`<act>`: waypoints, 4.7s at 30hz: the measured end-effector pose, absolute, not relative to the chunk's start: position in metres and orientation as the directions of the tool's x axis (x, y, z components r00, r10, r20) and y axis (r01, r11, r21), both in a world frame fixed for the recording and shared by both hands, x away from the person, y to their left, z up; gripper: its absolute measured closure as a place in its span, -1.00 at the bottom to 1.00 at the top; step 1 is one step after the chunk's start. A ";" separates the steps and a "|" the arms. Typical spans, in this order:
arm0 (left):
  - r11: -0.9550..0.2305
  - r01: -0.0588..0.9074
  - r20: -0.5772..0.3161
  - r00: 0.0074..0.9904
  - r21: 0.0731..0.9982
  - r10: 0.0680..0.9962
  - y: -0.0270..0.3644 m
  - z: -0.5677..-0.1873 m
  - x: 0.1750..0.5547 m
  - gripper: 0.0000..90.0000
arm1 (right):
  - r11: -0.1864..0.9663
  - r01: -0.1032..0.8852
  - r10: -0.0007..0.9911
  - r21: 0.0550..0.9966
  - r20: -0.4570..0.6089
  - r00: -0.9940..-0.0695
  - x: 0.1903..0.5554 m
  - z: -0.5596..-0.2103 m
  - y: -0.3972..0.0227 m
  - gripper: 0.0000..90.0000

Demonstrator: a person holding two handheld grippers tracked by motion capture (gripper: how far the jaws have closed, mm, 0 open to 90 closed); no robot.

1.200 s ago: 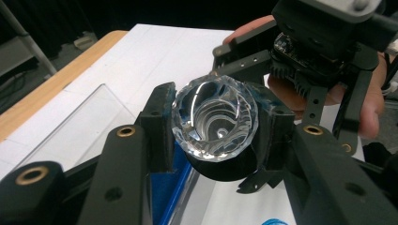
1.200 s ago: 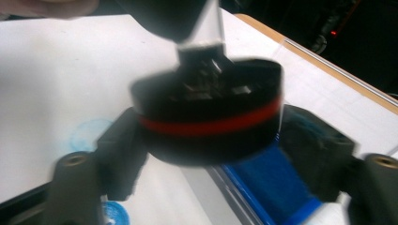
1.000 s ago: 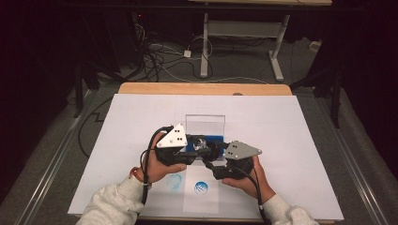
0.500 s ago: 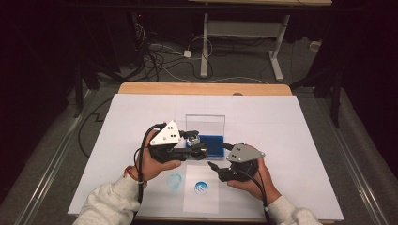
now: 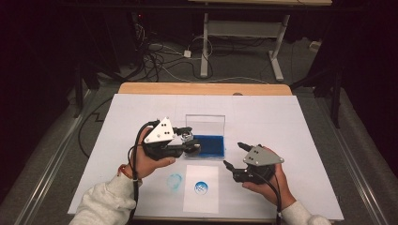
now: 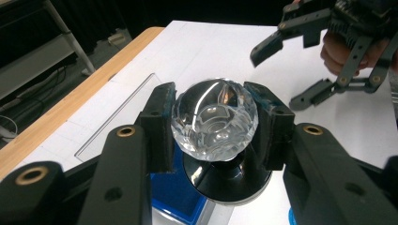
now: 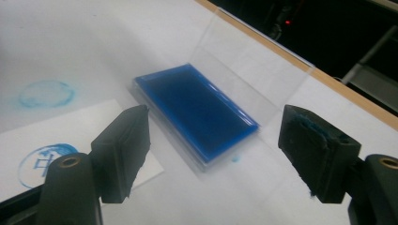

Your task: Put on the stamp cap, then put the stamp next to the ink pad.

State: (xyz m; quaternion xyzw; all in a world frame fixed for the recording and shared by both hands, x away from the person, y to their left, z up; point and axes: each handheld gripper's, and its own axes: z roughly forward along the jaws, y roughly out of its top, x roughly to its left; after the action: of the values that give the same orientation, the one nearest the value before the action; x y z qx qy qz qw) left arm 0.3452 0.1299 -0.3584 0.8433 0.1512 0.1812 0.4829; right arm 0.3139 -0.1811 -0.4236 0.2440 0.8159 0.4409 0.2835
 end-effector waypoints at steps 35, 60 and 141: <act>-0.530 0.112 0.207 0.838 0.840 0.505 0.152 -0.359 0.362 0.22 | 0.469 0.169 0.761 0.867 -0.298 -0.577 0.281 -0.435 -0.246 -0.43; -0.579 0.217 0.197 0.800 0.786 0.567 0.158 -0.389 0.390 0.22 | 0.469 0.181 0.758 0.864 -0.288 -0.585 0.282 -0.438 -0.247 -0.44; -0.552 0.313 0.139 0.765 0.773 0.629 0.148 -0.433 0.414 -0.64 | 0.517 0.201 0.720 0.832 -0.296 -0.627 0.282 -0.444 -0.244 -0.45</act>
State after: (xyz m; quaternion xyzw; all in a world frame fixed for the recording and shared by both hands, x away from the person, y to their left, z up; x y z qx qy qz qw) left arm 0.4138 0.1483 -0.4328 0.8567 0.2748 0.2047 0.3856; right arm 0.2824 -0.2439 -0.4444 0.2851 0.8084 0.4002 0.3242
